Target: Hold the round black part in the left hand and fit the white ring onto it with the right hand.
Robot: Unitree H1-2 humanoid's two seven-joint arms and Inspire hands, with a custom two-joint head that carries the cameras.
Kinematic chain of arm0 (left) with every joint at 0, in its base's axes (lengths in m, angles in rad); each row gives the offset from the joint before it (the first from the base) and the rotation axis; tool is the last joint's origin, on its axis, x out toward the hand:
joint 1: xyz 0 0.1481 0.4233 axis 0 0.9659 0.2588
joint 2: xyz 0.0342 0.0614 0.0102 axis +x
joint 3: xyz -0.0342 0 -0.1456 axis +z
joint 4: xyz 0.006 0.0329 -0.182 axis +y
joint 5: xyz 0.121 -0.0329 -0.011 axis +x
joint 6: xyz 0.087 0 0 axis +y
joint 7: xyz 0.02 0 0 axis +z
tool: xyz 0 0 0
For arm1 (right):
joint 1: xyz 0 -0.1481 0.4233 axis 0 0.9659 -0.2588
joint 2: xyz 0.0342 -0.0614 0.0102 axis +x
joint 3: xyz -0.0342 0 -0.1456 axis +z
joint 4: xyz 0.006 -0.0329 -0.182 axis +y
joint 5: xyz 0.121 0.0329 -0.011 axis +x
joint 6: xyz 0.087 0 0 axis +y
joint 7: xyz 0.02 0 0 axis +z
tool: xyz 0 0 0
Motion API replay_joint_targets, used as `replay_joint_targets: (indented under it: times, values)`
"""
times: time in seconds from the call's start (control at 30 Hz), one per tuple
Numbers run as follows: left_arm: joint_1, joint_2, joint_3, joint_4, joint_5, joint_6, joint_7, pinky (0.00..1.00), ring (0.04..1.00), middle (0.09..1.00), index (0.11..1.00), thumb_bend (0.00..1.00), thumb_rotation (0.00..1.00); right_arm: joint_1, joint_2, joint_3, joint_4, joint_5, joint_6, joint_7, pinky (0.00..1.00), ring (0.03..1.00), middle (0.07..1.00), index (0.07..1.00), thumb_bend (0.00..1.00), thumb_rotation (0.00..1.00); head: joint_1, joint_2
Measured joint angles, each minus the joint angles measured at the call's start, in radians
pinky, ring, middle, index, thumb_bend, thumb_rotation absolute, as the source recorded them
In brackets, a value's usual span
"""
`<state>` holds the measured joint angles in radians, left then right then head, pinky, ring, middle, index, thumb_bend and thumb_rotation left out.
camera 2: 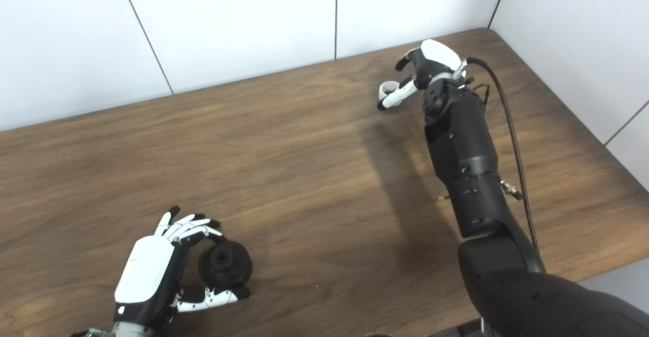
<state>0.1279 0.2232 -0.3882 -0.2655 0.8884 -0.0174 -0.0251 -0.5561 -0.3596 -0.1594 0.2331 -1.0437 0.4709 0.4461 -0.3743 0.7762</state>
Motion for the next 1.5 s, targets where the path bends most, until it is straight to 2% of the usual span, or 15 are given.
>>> replay_joint_targets:
  times: [0.3,0.6,1.1,1.5]
  values:
    - [0.003,-0.001,0.001,-0.011,0.006,0.005,-0.017,1.0,0.856,0.765,0.484,0.52,0.05,-0.001,-0.013,0.034,0.01,0.023,0.0,0.0,0.92,0.992,0.914,0.704,0.85,0.21,0.008,0.003]
    - [0.008,-0.001,0.001,-0.019,0.006,0.005,-0.021,1.0,0.855,0.765,0.484,0.52,0.05,0.003,-0.023,0.035,0.028,0.056,0.0,-0.011,0.93,0.982,0.899,0.682,0.82,0.2,0.011,0.009]
    - [0.017,-0.008,0.001,-0.033,0.014,0.008,-0.032,0.99,0.855,0.766,0.484,0.52,0.05,0.003,-0.044,0.038,0.058,0.087,0.0,-0.037,0.91,0.969,0.886,0.651,0.81,0.15,0.015,0.011]
    - [0.023,-0.012,0.001,-0.04,0.015,0.016,-0.037,0.99,0.858,0.764,0.484,0.52,0.05,-0.001,-0.044,0.046,0.06,0.09,0.0,-0.048,0.9,0.901,0.823,0.63,0.85,0.18,0.017,0.011]
